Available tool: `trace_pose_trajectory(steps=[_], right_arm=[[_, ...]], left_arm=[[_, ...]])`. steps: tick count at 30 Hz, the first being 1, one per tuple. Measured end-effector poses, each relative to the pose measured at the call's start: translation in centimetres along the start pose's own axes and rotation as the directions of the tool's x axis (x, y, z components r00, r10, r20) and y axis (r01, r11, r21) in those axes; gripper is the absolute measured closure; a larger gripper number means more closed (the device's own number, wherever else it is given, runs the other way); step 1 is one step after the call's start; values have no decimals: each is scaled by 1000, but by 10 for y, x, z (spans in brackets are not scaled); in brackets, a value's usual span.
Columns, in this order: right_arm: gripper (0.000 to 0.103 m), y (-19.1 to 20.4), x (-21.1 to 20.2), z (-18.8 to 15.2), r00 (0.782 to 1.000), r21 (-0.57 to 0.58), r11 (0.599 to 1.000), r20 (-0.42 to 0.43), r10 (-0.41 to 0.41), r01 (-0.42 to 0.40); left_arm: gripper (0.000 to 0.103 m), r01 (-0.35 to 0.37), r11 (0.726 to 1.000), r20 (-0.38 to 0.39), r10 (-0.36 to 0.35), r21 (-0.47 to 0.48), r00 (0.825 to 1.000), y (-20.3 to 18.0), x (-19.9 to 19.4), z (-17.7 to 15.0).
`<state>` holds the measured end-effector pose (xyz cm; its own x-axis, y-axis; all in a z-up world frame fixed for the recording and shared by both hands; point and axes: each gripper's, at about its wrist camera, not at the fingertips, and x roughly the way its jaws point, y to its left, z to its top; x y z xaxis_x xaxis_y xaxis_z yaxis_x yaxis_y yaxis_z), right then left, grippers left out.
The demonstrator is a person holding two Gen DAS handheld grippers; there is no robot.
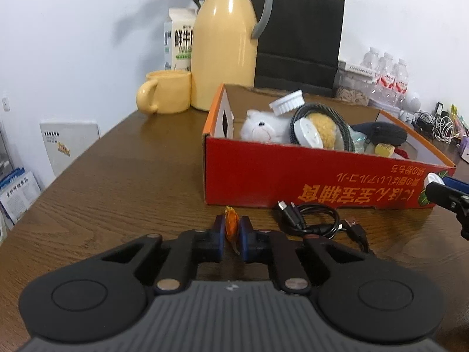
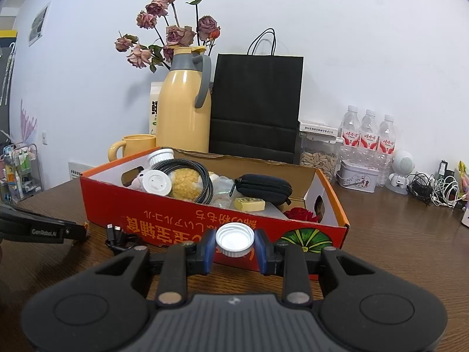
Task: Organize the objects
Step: 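Carry the orange piece with the left gripper while the right gripper carries the cap into the box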
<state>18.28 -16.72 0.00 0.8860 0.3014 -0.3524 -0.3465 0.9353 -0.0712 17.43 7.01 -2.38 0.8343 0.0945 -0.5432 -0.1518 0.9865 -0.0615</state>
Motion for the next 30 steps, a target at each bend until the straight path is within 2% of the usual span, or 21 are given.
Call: trace_pose_trajectory(steps=[3, 8, 12, 16, 22, 30], right_arm=[[76, 0, -2, 0, 1000, 3, 1000, 8, 3, -3], [76, -2, -10, 5, 998, 17, 1000, 62, 3, -4], [76, -5, -10, 23, 996, 22, 1000, 92, 16, -18], [76, -1, 0, 47, 993, -15, 1000, 116, -3, 4], [76, -8, 36, 68, 995, 6, 999, 85, -44, 44], [76, -11, 86, 59, 993, 30, 993, 16, -113, 112]], left_arm=[[92, -12, 1000, 42, 11, 25, 999, -5, -9, -1], [92, 9, 998, 125, -16, 57, 992, -18, -31, 8], [92, 34, 995, 196, -52, 91, 979, -37, -39, 31], [92, 40, 991, 246, -71, 130, 967, -64, -32, 58], [92, 25, 991, 239, -56, 131, 969, -90, -3, 90], [92, -48, 990, 211, 19, 133, 977, -108, 38, 101]])
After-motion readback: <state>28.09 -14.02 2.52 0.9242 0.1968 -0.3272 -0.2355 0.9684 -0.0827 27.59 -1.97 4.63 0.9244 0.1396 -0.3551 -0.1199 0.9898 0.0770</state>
